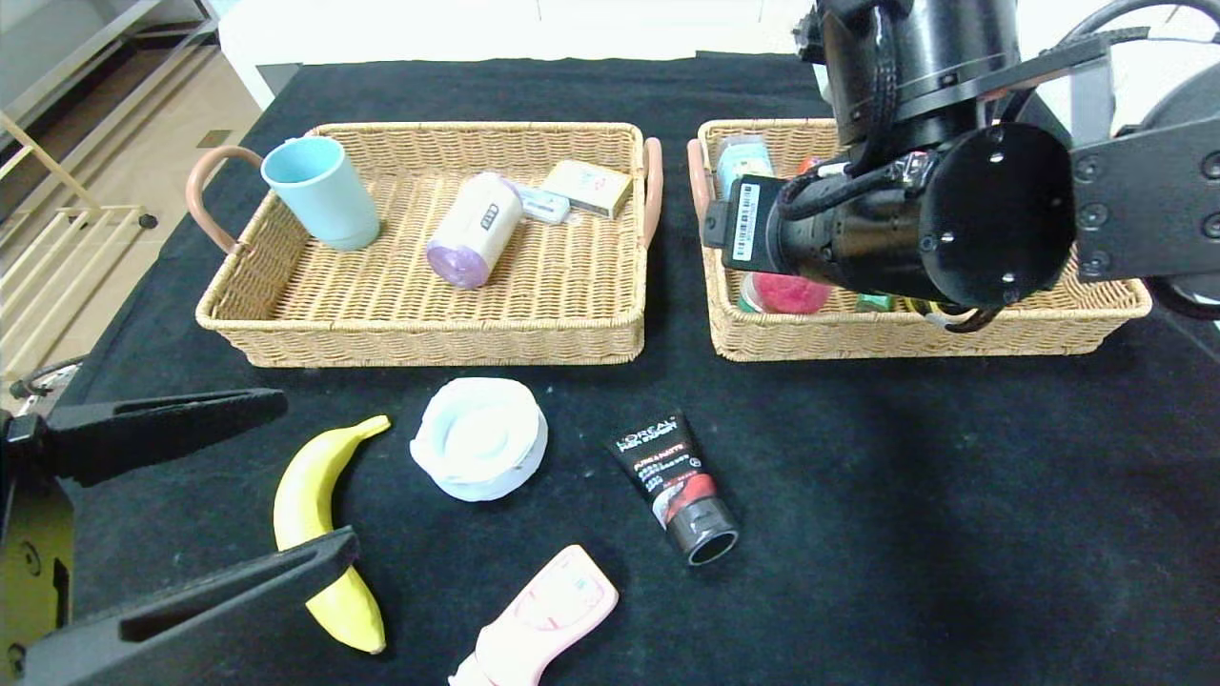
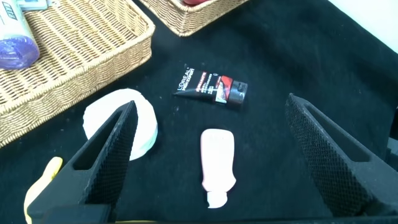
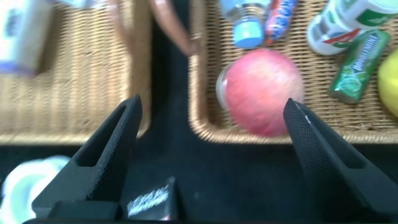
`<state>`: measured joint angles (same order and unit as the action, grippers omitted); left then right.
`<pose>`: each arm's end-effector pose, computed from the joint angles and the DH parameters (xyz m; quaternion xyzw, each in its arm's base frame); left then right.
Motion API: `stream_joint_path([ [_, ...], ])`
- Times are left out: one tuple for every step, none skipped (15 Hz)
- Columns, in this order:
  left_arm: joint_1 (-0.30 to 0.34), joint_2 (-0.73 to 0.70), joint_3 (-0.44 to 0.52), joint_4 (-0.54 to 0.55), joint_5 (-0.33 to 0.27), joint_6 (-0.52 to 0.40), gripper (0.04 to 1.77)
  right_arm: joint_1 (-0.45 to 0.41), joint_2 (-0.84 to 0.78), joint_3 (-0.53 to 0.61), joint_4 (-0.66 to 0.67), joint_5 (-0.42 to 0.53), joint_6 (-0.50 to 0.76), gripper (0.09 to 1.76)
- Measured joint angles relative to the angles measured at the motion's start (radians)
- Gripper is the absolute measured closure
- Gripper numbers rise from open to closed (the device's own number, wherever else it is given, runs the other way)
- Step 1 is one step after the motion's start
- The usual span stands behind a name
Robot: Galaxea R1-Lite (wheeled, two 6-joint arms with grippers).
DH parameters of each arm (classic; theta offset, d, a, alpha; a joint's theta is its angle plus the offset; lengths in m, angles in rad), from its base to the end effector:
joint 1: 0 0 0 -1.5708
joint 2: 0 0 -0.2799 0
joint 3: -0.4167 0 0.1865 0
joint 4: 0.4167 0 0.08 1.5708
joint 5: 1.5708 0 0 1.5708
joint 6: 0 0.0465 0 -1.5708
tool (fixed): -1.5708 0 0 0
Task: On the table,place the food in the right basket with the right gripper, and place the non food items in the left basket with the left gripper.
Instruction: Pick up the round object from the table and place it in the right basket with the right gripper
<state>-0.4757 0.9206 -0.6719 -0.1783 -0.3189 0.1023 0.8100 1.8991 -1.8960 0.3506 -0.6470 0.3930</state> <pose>0.1163 -0.0763 0.2452 0.0499 0.0153 -0.3880 0.9202 0.2760 0.2493 0.2993 0.0767 0.1444 0.0530 0.9851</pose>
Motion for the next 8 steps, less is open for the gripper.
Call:
stream_joint_path([
  [0.000,0.002,0.000,0.000,0.001,0.000,0.09,0.024,-0.016,0.013,0.000,0.004,-0.011,0.18],
  [0.000,0.004,0.000,0.001,0.000,0.000,0.09,0.041,-0.034,0.033,-0.001,0.020,-0.018,0.18],
  [0.001,0.008,0.000,0.001,0.001,0.000,0.09,0.057,-0.052,0.061,-0.002,0.043,-0.022,0.17],
  [0.000,0.012,0.001,0.001,0.005,0.000,0.09,0.073,-0.072,0.096,-0.004,0.060,-0.026,0.17],
  [0.000,0.016,0.001,0.002,0.016,0.001,0.09,0.087,-0.093,0.136,-0.008,0.079,-0.034,0.17],
  [0.000,0.022,0.002,0.001,0.026,0.002,0.09,0.098,-0.113,0.177,-0.021,0.099,-0.047,0.16],
  [0.000,0.026,0.003,0.001,0.029,0.003,0.09,0.106,-0.136,0.221,-0.051,0.128,-0.066,0.16],
  [0.000,0.031,0.004,0.001,0.029,0.003,0.09,0.114,-0.160,0.272,-0.090,0.162,-0.091,0.16],
])
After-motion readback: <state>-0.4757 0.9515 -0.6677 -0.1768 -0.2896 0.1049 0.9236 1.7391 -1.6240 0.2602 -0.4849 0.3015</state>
